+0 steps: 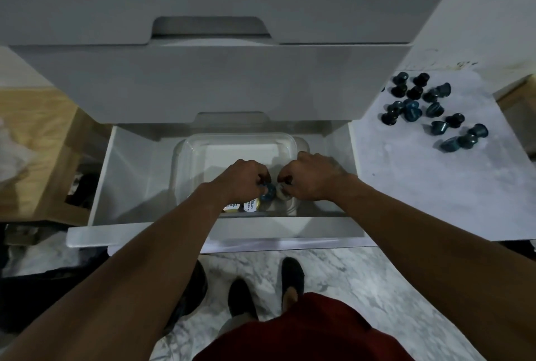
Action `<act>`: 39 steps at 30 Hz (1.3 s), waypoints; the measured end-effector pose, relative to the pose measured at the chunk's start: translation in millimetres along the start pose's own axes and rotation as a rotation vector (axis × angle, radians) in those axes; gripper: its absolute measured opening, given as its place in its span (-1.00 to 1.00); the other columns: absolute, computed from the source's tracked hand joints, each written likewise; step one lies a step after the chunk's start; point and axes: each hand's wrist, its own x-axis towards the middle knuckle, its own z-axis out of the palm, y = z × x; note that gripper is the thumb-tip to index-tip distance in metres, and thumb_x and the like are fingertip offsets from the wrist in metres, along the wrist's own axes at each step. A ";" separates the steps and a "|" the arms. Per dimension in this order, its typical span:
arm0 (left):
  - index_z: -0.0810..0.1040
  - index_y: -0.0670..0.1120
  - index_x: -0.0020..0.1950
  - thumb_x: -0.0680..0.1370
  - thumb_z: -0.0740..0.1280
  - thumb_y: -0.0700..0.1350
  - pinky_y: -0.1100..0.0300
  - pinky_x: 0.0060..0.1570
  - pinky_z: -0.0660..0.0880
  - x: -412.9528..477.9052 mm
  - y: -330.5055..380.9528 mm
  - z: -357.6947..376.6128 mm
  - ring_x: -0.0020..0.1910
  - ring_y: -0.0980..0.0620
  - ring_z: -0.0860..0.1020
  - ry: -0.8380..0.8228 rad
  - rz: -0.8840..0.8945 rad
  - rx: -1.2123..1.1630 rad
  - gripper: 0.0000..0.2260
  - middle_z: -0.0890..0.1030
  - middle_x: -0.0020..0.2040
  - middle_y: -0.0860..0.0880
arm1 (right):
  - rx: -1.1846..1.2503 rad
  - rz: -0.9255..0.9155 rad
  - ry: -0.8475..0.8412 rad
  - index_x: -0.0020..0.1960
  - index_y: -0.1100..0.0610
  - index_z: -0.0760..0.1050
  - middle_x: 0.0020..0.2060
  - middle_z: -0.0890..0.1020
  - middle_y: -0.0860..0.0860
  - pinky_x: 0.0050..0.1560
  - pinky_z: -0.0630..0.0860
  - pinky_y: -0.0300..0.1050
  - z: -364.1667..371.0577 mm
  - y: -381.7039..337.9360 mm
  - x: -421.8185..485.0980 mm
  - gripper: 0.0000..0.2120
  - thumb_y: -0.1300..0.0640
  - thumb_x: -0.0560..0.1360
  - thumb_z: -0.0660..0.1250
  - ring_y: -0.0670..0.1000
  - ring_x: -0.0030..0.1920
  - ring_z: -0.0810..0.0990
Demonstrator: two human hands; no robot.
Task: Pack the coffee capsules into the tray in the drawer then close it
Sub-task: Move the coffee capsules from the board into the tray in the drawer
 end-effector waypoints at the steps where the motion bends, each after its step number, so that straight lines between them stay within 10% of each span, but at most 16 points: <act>1: 0.63 -0.04 0.05 0.45 0.43 -0.15 0.19 -0.08 0.48 0.3 -0.3 0.1 -0.07 -0.01 0.56 -0.004 0.002 0.003 -0.81 0.65 -0.02 -0.06 | 0.004 -0.001 -0.007 0.21 -0.06 0.56 0.12 0.58 0.11 -0.06 0.32 -0.15 -0.1 -0.9 0.2 -0.73 -0.04 0.54 0.26 0.11 0.08 0.54; 18: 0.63 -0.05 0.09 0.44 0.43 -0.15 0.17 -0.04 0.50 2.5 4.0 -0.5 -0.03 -0.01 0.58 -0.059 -0.011 0.057 -0.77 0.64 0.05 -0.06 | 0.190 0.020 -0.106 0.19 0.07 0.57 0.07 0.66 0.08 0.08 0.56 -0.01 14.5 2.7 10.3 -0.69 0.08 0.45 0.38 0.08 0.03 0.61; 26: 0.60 -0.02 0.10 0.46 0.38 0.02 0.00 0.09 0.54 -8.5 28.1 -15.8 0.04 -0.10 0.59 0.304 -0.048 0.168 -0.75 0.64 0.05 -0.09 | 0.233 0.098 0.303 0.16 0.08 0.55 0.06 0.65 0.10 0.07 0.52 -0.05 -9.1 16.9 -2.8 -0.73 0.01 0.52 0.28 0.14 0.04 0.60; 33: 0.52 -0.14 0.18 0.54 0.25 -0.05 0.05 0.03 0.44 -33.0 106.3 -17.0 0.08 -0.18 0.53 0.510 0.258 0.342 -0.72 0.57 0.11 -0.17 | 0.200 0.279 0.654 0.14 0.20 0.54 0.04 0.62 0.17 -0.03 0.43 -0.12 -25.9 28.5 -76.0 -0.74 0.11 0.52 0.25 0.17 0.02 0.58; 39: 0.49 -0.17 0.17 0.55 0.23 -0.08 -0.01 0.03 0.49 -47.1 172.3 9.6 0.09 -0.19 0.52 0.509 0.433 0.325 -0.74 0.55 0.12 -0.17 | 0.188 0.503 0.671 0.23 0.17 0.50 0.10 0.59 0.16 0.07 0.44 -0.07 -7.5 64.6 -146.3 -0.68 0.07 0.52 0.27 0.17 0.12 0.55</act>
